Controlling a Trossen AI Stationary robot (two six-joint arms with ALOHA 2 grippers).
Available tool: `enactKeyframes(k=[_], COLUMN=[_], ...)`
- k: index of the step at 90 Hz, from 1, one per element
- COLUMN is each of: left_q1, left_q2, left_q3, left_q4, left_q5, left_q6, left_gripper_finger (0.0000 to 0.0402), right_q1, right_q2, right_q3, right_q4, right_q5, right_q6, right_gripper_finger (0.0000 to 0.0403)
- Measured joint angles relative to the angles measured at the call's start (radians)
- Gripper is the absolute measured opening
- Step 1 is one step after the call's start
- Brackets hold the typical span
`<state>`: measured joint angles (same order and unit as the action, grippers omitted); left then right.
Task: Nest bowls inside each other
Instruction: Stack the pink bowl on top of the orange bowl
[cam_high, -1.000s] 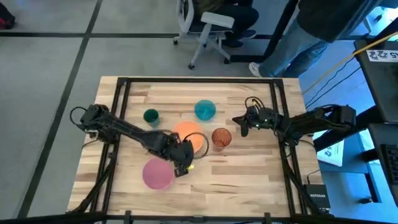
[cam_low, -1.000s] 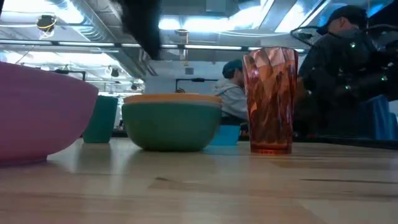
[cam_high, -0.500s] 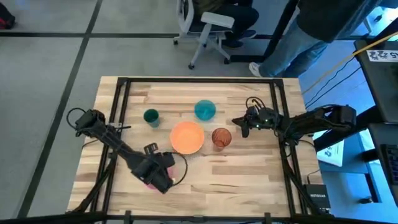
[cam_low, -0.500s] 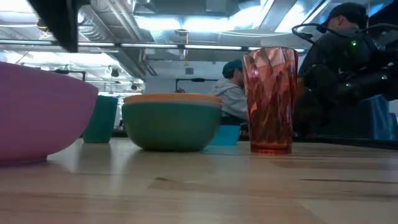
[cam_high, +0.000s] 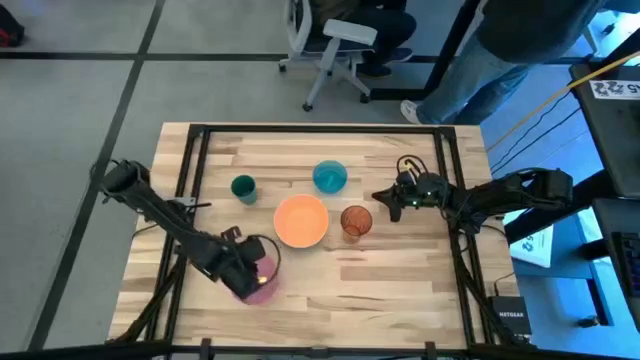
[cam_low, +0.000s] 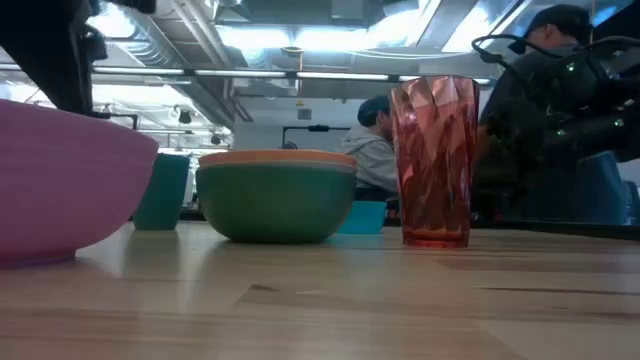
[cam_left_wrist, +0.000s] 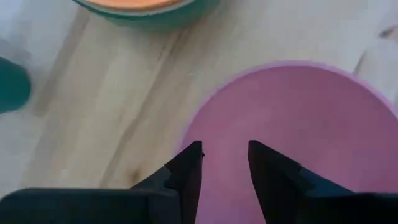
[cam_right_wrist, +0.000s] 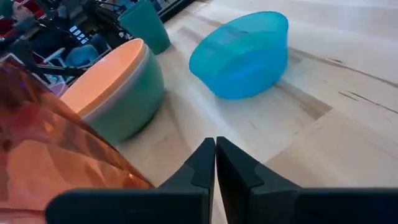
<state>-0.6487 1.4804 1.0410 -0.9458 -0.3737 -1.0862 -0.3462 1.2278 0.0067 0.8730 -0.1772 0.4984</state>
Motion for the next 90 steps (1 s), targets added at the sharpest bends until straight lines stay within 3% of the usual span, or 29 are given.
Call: enactKeyframes(k=[9,21,33,43,55,68,90], left_q1=[0.002,0.013,0.033,0.063,0.098,0.146,0.219], left_q2=[-0.061,-0.11,-0.105,-0.097,-0.098,-0.1,-0.097], left_q3=[-0.087,-0.202,-0.277,-0.31,-0.312,-0.306,-0.179], left_q4=[0.015,0.218,0.297,0.311,0.35,0.44,0.346], left_q5=[0.02,0.08,0.088,0.13,0.169,0.193,0.191], left_q6=[-0.036,-0.029,-0.027,-0.027,0.046,0.124,0.249], left_gripper_finger=[0.0113,0.0113,0.0112,0.0083,0.0014,0.0003,0.0], right_q1=[0.0,0.0,0.0,0.0,0.0,0.0,0.0], right_q2=[0.0,0.0,0.0,0.0,0.0,0.0,0.0], right_q3=[0.0,0.0,0.0,0.0,0.0,0.0,0.0], right_q4=[0.0,0.0,0.0,0.0,0.0,0.0,0.0], right_q5=[0.0,0.0,0.002,0.008,0.013,0.028,0.028], right_q6=[0.002,0.016,0.018,0.018,0.018,0.018,0.013], right_gripper_finger=[0.0,0.0,0.0,0.0,0.0,0.0,0.0])
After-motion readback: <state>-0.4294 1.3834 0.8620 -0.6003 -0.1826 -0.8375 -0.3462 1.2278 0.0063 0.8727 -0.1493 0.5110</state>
